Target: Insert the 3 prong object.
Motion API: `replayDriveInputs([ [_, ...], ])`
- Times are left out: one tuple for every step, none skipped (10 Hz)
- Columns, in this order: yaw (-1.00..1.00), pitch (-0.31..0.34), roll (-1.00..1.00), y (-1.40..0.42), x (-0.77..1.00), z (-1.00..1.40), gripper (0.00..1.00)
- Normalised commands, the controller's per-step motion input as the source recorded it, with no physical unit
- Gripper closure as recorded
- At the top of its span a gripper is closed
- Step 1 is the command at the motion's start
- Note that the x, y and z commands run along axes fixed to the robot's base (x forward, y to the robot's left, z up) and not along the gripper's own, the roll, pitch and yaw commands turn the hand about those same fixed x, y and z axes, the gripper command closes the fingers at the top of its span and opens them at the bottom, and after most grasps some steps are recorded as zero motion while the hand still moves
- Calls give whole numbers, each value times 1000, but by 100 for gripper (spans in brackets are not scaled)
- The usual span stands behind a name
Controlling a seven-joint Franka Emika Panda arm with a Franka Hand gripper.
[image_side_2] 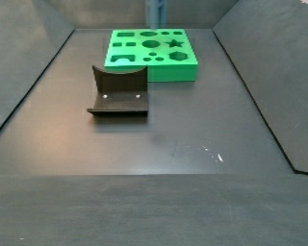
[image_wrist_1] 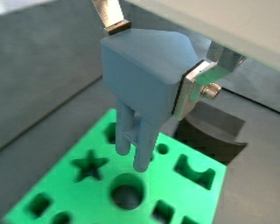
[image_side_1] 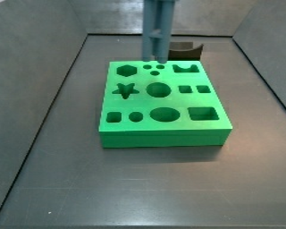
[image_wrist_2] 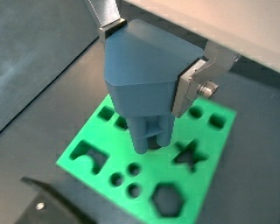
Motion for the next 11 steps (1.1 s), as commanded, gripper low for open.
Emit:
replayDriveInputs([
  [-97, 0, 17, 849, 471, -469, 100],
  [-149, 0, 14, 854, 274, -331, 100],
  [-640, 0, 0, 414, 83, -160, 100],
  [-971, 0, 3, 86, 83, -51, 100],
  [-983, 0, 13, 71, 74, -34, 100],
  [-1000, 0, 14, 0, 0, 0, 100],
  [-1000, 0, 11, 0, 0, 0, 100],
  [-1000, 0, 10, 0, 0, 0, 100],
  [-1000, 0, 33, 0, 0, -100, 100],
  [-1000, 0, 40, 0, -6, -549, 100],
  [-1000, 0, 0, 0, -54, -711, 100],
])
